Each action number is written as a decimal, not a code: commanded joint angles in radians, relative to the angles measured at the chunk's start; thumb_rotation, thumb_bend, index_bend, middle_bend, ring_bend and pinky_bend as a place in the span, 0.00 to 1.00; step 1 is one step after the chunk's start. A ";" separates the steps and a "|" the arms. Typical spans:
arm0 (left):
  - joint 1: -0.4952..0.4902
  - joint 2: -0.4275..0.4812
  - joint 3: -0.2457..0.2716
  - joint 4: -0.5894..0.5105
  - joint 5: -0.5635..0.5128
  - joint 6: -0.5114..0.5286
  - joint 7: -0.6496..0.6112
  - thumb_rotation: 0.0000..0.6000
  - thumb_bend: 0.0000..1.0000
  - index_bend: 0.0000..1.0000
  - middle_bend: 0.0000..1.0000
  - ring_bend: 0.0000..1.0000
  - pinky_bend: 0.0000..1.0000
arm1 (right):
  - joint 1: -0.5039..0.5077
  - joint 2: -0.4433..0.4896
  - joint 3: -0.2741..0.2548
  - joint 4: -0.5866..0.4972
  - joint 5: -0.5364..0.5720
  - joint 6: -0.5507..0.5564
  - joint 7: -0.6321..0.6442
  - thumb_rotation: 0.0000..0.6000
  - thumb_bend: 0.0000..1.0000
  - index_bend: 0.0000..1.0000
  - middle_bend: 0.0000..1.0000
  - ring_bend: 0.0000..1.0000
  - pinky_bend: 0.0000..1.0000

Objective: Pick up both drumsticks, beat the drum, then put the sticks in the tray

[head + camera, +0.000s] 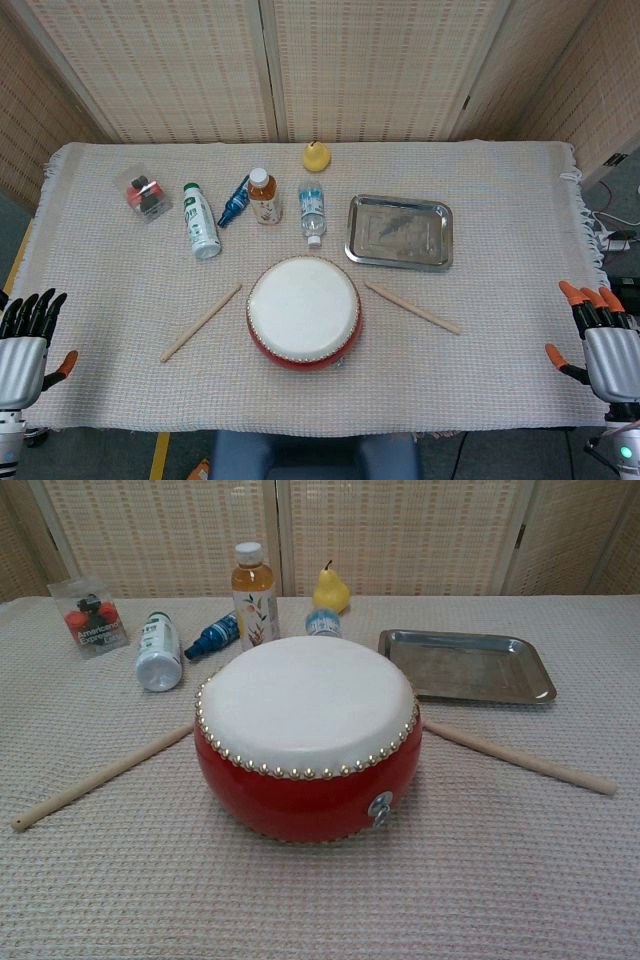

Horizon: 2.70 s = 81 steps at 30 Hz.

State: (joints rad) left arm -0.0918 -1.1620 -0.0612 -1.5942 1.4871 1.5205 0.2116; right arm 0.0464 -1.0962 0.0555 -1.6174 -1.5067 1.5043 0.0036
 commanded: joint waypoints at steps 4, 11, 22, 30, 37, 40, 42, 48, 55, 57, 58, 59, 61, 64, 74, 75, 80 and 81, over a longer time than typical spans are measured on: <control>-0.005 -0.006 0.003 0.008 0.002 -0.007 0.014 1.00 0.29 0.00 0.00 0.00 0.05 | 0.007 0.011 -0.005 -0.005 0.001 -0.023 0.031 1.00 0.19 0.07 0.14 0.02 0.08; 0.000 0.007 0.009 -0.015 -0.001 -0.009 0.014 1.00 0.29 0.00 0.00 0.00 0.05 | 0.011 0.013 -0.006 -0.002 0.001 -0.033 0.045 1.00 0.19 0.07 0.14 0.02 0.10; 0.015 0.017 0.026 -0.019 0.003 -0.008 -0.018 1.00 0.28 0.00 0.00 0.00 0.05 | 0.089 -0.011 0.027 -0.026 0.018 -0.128 0.026 1.00 0.19 0.24 0.16 0.09 0.15; 0.021 0.021 0.041 -0.008 0.001 -0.025 -0.051 1.00 0.29 0.02 0.00 0.00 0.05 | 0.240 -0.096 0.061 -0.025 0.108 -0.362 -0.073 1.00 0.19 0.32 0.16 0.09 0.16; 0.023 0.022 0.047 0.001 0.004 -0.032 -0.071 1.00 0.28 0.03 0.00 0.00 0.05 | 0.341 -0.229 0.083 0.064 0.184 -0.496 -0.088 1.00 0.19 0.33 0.16 0.01 0.16; 0.023 0.023 0.047 0.005 0.000 -0.038 -0.073 1.00 0.28 0.03 0.00 0.00 0.05 | 0.362 -0.289 0.088 0.114 0.205 -0.512 -0.086 1.00 0.19 0.33 0.16 0.00 0.16; 0.021 0.024 0.046 0.007 -0.001 -0.041 -0.076 1.00 0.28 0.03 0.00 0.00 0.05 | 0.378 -0.323 0.092 0.144 0.217 -0.521 -0.094 1.00 0.19 0.33 0.16 0.00 0.15; 0.016 0.019 0.046 0.011 0.006 -0.047 -0.083 1.00 0.28 0.03 0.00 0.00 0.05 | 0.420 -0.396 0.104 0.202 0.267 -0.552 -0.148 1.00 0.19 0.33 0.16 0.00 0.15; 0.010 0.014 0.045 0.017 0.006 -0.056 -0.086 1.00 0.28 0.03 0.00 0.00 0.05 | 0.461 -0.440 0.110 0.237 0.317 -0.596 -0.179 1.00 0.19 0.33 0.16 0.00 0.15; 0.008 0.012 0.045 0.019 0.006 -0.059 -0.087 1.00 0.28 0.03 0.00 0.00 0.05 | 0.478 -0.457 0.117 0.254 0.339 -0.614 -0.190 1.00 0.19 0.33 0.16 0.00 0.15; 0.007 0.011 0.044 0.019 0.007 -0.060 -0.088 1.00 0.28 0.03 0.00 0.00 0.05 | 0.485 -0.465 0.120 0.263 0.348 -0.620 -0.195 1.00 0.19 0.33 0.16 0.00 0.15; 0.006 0.010 0.044 0.020 0.008 -0.061 -0.089 1.00 0.28 0.03 0.00 0.00 0.05 | 0.495 -0.478 0.124 0.276 0.358 -0.626 -0.204 1.00 0.19 0.34 0.16 0.00 0.15; 0.004 0.009 0.044 0.022 0.009 -0.062 -0.090 1.00 0.28 0.03 0.00 0.00 0.05 | 0.510 -0.496 0.129 0.296 0.374 -0.636 -0.218 1.00 0.19 0.34 0.16 0.00 0.15; 0.004 0.007 0.044 0.026 0.006 -0.064 -0.092 1.00 0.28 0.03 0.00 0.00 0.05 | 0.533 -0.523 0.134 0.322 0.397 -0.652 -0.238 1.00 0.19 0.36 0.16 0.00 0.15; 0.010 0.005 0.043 0.045 -0.007 -0.066 -0.114 1.00 0.28 0.03 0.00 0.00 0.05 | 0.561 -0.555 0.135 0.345 0.433 -0.656 -0.253 1.00 0.29 0.47 0.16 0.00 0.15; 0.010 0.004 0.043 0.046 -0.007 -0.066 -0.115 1.00 0.28 0.03 0.00 0.00 0.05 | 0.560 -0.554 0.134 0.344 0.433 -0.652 -0.251 1.00 0.31 0.49 0.16 0.00 0.15; 0.006 -0.001 0.044 0.053 -0.004 -0.070 -0.118 1.00 0.28 0.03 0.00 0.00 0.05 | 0.559 -0.551 0.124 0.339 0.433 -0.644 -0.252 1.00 0.32 0.50 0.16 0.00 0.15; 0.006 -0.002 0.044 0.053 -0.003 -0.070 -0.118 1.00 0.28 0.03 0.00 0.00 0.05 | 0.559 -0.552 0.122 0.338 0.432 -0.643 -0.252 1.00 0.32 0.50 0.16 0.00 0.15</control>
State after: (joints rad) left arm -0.0858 -1.1638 -0.0175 -1.5413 1.4836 1.4504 0.0940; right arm 0.6050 -1.6479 0.1782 -1.2785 -1.0742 0.8607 -0.2487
